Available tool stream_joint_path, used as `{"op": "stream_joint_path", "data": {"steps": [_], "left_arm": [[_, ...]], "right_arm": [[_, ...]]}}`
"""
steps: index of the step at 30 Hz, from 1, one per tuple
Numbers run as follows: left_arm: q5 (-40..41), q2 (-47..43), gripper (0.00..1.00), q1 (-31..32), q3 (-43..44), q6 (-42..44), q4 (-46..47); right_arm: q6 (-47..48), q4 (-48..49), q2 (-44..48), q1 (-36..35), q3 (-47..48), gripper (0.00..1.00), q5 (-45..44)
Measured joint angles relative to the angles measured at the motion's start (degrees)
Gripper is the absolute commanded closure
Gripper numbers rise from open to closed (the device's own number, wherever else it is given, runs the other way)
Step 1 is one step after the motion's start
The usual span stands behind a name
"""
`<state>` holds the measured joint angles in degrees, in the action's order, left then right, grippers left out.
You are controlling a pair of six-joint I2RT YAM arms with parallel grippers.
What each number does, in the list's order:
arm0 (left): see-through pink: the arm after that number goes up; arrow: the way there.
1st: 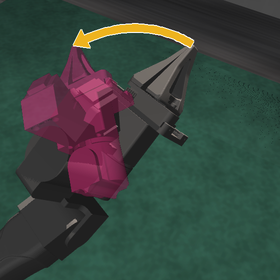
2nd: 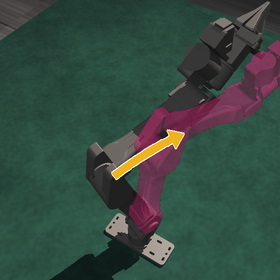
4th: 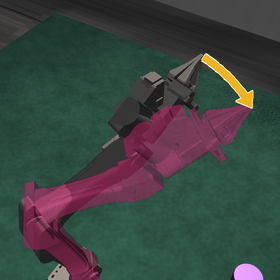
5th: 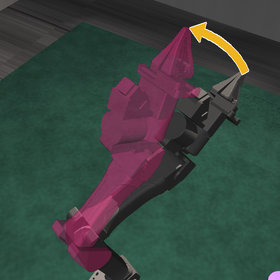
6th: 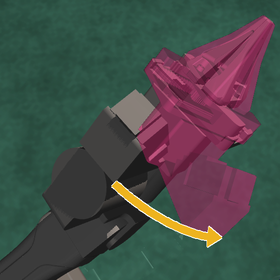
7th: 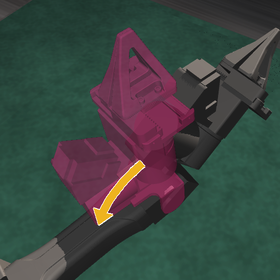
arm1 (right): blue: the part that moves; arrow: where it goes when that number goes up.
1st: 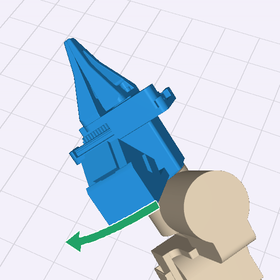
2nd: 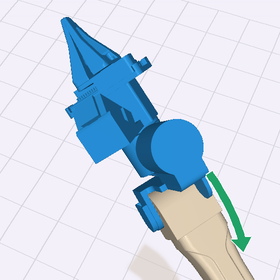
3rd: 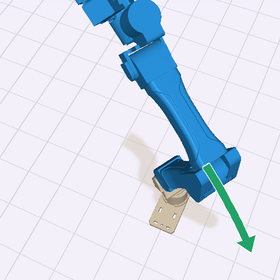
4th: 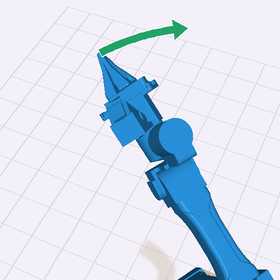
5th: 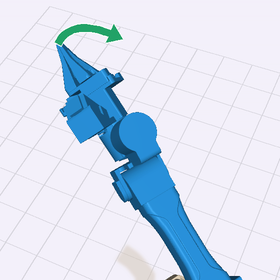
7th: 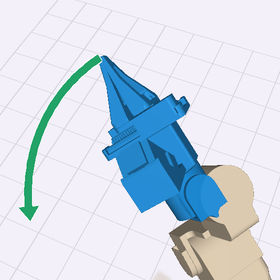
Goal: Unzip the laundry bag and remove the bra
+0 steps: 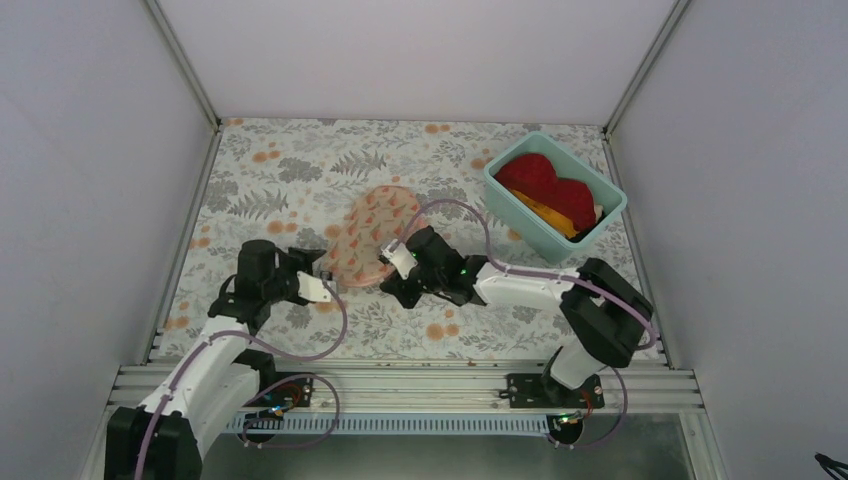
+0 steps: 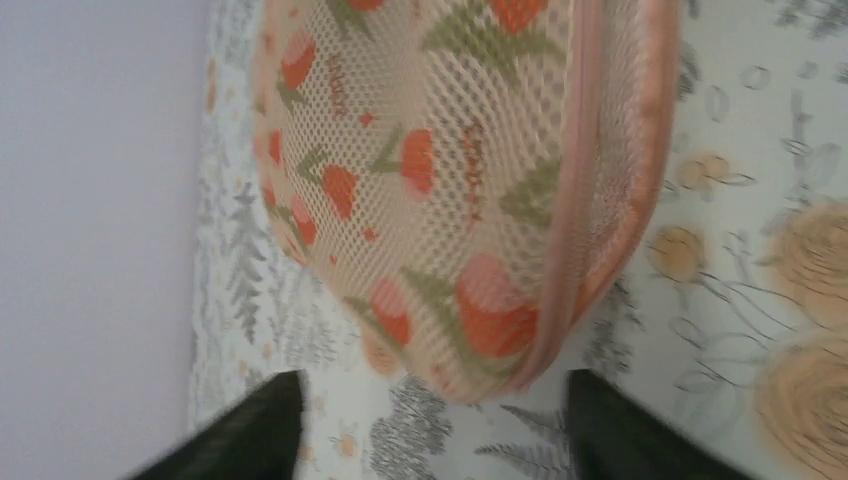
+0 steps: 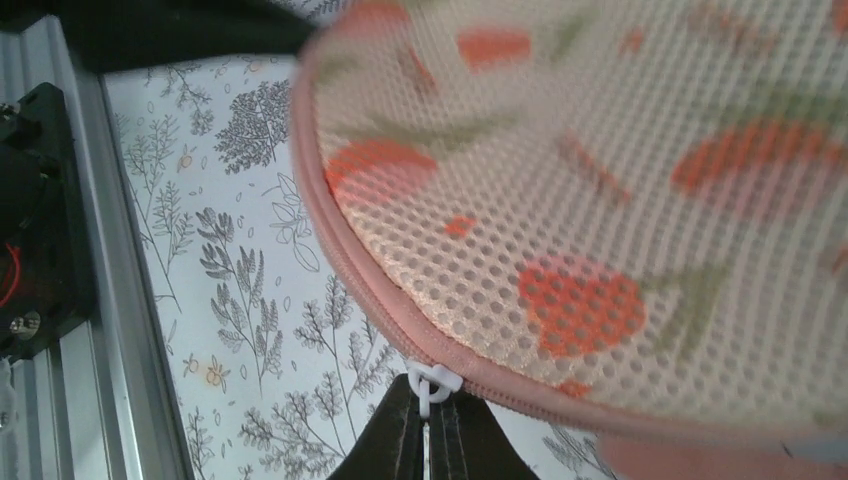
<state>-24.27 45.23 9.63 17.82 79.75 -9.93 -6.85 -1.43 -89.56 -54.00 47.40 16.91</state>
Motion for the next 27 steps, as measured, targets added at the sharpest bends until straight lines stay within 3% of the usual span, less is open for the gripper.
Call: {"op": "stream_joint_path", "data": {"steps": [6,10,14,18,23,27], "left_arm": [[-2.3,-2.0,0.0,-0.7,2.7,7.3,-13.8],[-4.8,-3.1,0.05,2.9,5.7,2.6,-17.7],[-4.2,-2.7,0.32,11.2,6.2,-10.4,-14.4],[-2.0,-1.1,0.57,12.7,4.5,-19.0,-8.4],[1.0,0.1,0.72,13.4,2.1,-22.6,-3.4],[1.6,0.1,0.89,13.9,1.9,-22.7,-1.9]], "right_arm": [[-1.5,2.3,-5.5,-0.6,4.4,0.96,3.7],[-1.6,3.8,-7.9,-1.5,7.2,0.96,5.0],[-1.6,4.4,-9.0,-2.1,8.5,0.96,6.2],[-1.6,4.4,-9.0,-2.3,8.6,0.96,6.8],[-1.6,4.4,-9.0,-2.3,8.6,0.96,7.2],[-1.6,4.4,-9.0,-2.3,8.6,0.96,7.4]]}}
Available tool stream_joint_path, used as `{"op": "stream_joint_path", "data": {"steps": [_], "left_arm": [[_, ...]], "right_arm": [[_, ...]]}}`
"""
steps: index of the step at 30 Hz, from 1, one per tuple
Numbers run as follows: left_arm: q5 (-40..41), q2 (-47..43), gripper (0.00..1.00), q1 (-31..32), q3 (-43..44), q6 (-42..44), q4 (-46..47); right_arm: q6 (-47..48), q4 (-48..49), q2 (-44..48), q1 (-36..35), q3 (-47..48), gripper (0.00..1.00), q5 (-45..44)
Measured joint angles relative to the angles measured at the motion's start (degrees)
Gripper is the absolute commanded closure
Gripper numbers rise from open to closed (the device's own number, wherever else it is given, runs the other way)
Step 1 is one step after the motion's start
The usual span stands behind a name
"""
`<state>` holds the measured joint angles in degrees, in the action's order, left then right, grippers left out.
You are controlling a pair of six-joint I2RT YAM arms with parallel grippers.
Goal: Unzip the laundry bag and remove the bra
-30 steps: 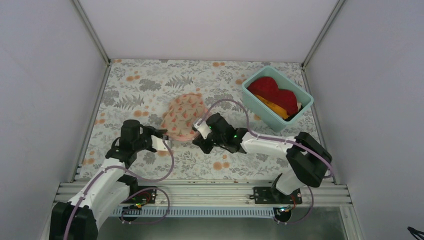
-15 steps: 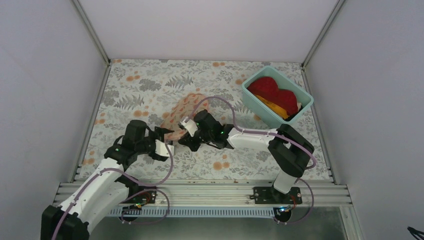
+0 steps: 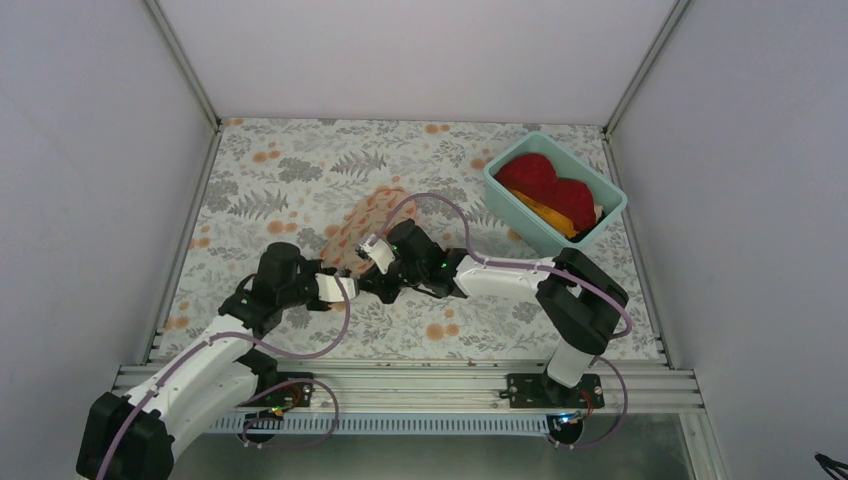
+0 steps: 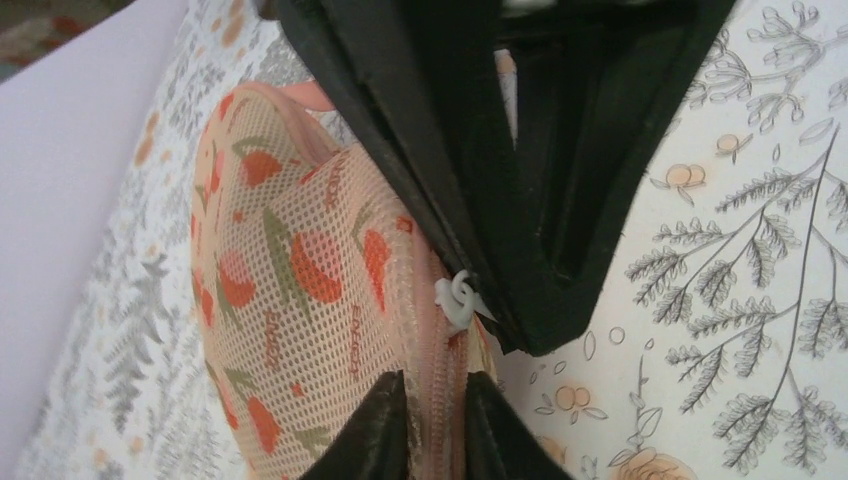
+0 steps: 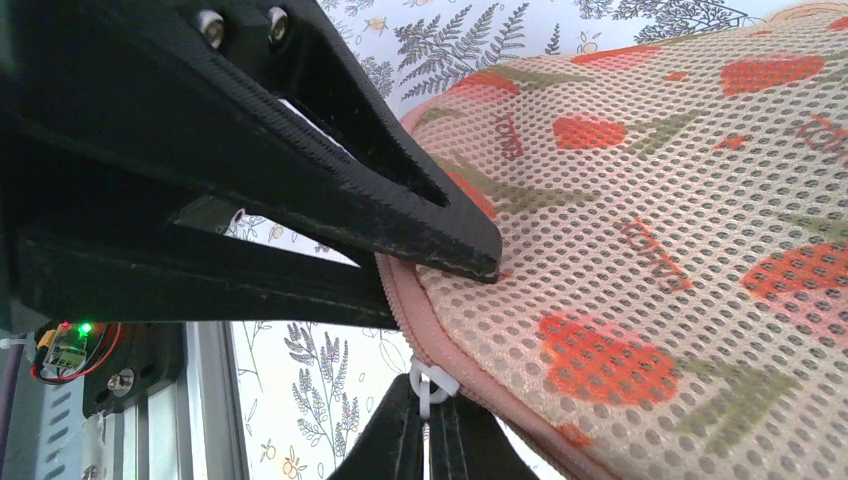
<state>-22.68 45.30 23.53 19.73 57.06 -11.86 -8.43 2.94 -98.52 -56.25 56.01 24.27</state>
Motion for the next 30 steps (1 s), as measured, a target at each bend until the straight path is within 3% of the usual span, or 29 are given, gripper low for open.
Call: {"op": "stream_joint_path", "data": {"steps": [2,11,24,30], "left_arm": [[0.2,-0.1,0.97,0.1,-0.2,-0.1,0.4],[1.7,-1.2,0.98,0.4,-0.7,4.5,1.2],[3.7,-4.2,0.98,0.1,-2.0,14.0,2.4],[1.8,-2.8,0.98,-7.8,-3.1,15.8,6.1]], "right_arm": [[0.0,0.0,0.0,0.0,0.0,0.96,0.0],[0.2,-1.4,2.5,1.4,-0.8,0.96,-1.6],[1.4,-5.4,11.1,12.7,-8.2,0.96,-3.8],[1.8,-5.4,11.9,12.4,-8.5,0.96,-2.8]]}}
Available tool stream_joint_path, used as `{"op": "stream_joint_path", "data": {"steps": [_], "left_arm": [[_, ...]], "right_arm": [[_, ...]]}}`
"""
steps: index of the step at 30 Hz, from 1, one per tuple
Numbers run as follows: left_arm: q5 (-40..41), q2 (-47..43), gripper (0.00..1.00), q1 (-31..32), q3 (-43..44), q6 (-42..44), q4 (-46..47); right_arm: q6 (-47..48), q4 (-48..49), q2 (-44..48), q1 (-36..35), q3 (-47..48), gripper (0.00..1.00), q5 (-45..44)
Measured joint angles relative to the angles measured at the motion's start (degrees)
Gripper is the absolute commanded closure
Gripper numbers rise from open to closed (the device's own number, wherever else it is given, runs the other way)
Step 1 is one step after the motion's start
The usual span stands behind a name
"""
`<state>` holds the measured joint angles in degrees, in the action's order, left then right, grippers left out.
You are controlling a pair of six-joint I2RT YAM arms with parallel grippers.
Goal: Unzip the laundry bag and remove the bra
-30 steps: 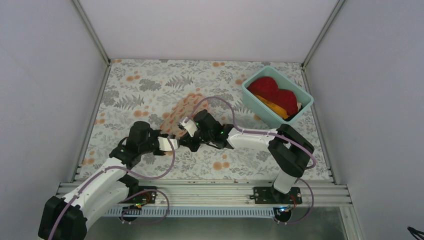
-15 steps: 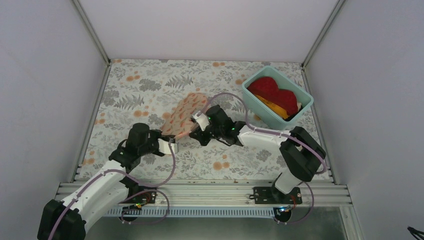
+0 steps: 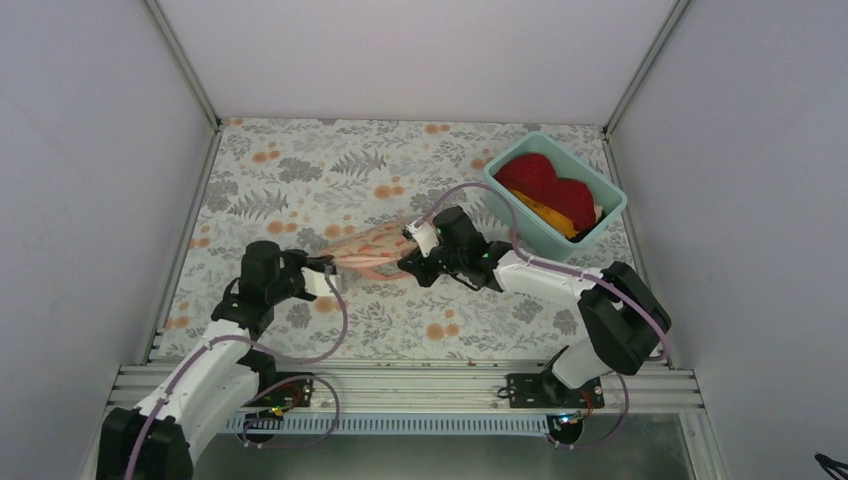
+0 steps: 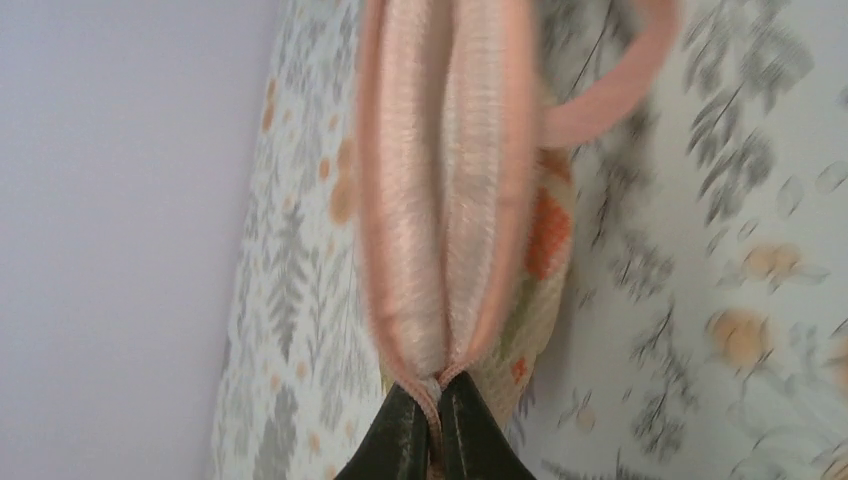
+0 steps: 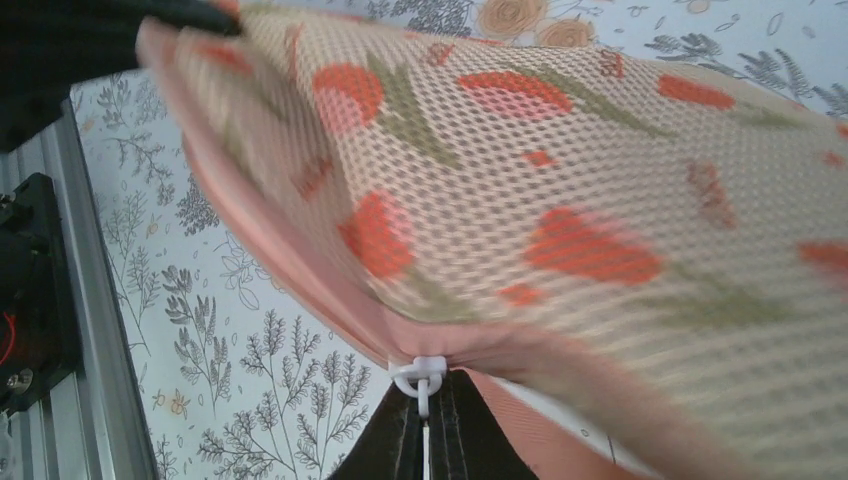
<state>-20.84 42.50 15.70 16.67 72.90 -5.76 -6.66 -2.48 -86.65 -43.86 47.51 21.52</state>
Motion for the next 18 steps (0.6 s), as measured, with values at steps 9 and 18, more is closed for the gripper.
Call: {"op": "stream_joint_path", "data": {"steps": [9,18], "left_arm": [[-3.3,3.2,0.09,-8.2,1.0,5.6,-5.7],[-10.4,-3.1,0.15,-0.5,5.7,1.8,-17.0]], "right_arm": [[-1.1,1.6,-5.4,-6.1,0.5,0.96,1.0],[-3.9,5.0,-8.3,-7.9,3.9,0.96,4.6]]}}
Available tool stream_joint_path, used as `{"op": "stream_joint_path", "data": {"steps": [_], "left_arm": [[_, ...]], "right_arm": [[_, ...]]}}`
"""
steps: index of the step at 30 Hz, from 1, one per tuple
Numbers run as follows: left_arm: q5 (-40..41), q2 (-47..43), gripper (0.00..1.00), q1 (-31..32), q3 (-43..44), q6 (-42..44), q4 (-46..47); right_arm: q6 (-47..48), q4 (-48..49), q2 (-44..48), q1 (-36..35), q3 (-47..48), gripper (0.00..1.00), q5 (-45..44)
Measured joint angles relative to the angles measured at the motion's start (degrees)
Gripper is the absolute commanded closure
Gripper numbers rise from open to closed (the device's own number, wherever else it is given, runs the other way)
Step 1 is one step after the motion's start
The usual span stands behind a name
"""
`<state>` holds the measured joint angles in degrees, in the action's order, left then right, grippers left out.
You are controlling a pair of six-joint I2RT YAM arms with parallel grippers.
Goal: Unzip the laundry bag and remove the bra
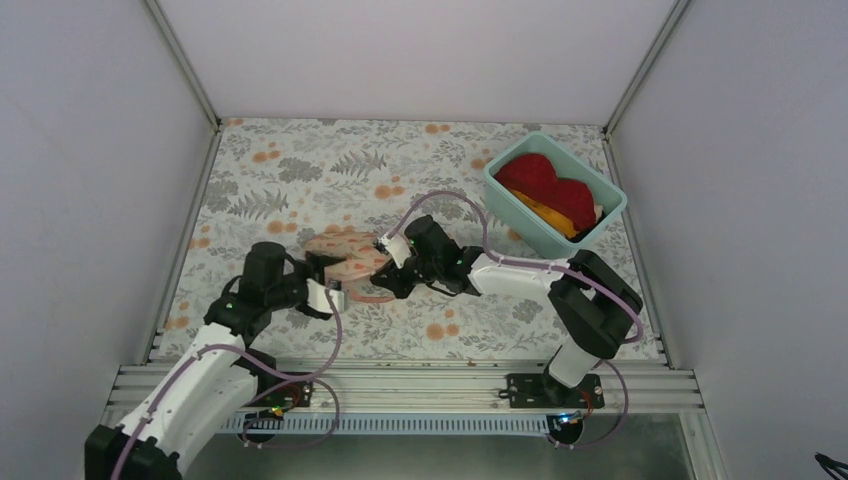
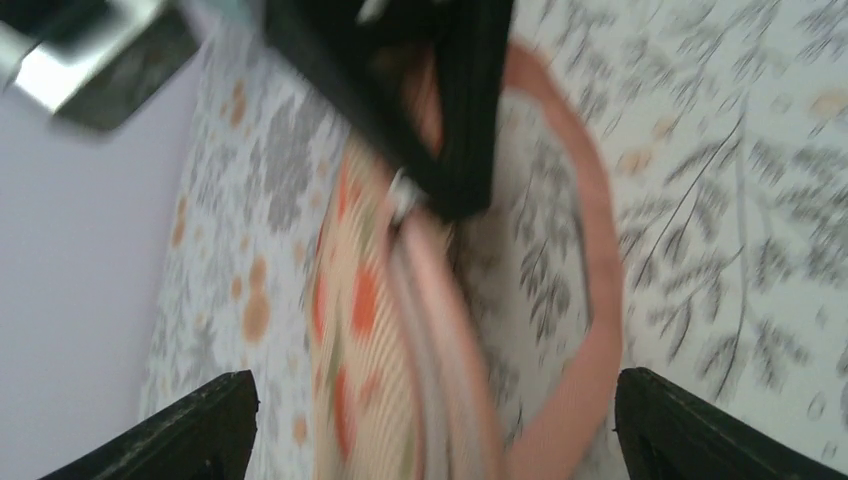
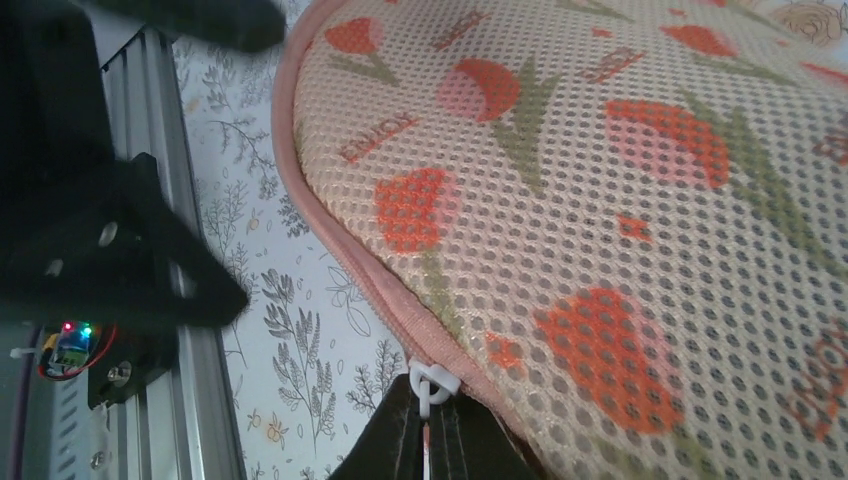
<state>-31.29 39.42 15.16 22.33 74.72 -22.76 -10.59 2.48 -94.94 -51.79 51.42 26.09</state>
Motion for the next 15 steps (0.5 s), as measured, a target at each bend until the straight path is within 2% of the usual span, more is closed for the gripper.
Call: {"op": "stream_joint_path", "data": {"steps": [4,7,8,15], "left_arm": [[3.1,1.9,0.2,9.7,-0.5,-9.9,5.0],[6.1,4.4,0.2,11.9,-1.8,-14.0,9.9],[7.0,5.0,0.23,12.3,-2.3,-14.6,11.5],[10.2,8.9,0.82,13.7,-6.0,-15.1,20.9]], "right_arm": [[-0.2,0.7,0.0,-0.4,0.2,0.96,0.5],[-0.2,0.7,0.0,-0.7,0.2,0.96,0.6],[-0.2,0.7,0.0,-0.8,0.2,0.96,0.7],[-0.2,0.7,0.0,-1.1,0.3,0.96,1.2]]}}
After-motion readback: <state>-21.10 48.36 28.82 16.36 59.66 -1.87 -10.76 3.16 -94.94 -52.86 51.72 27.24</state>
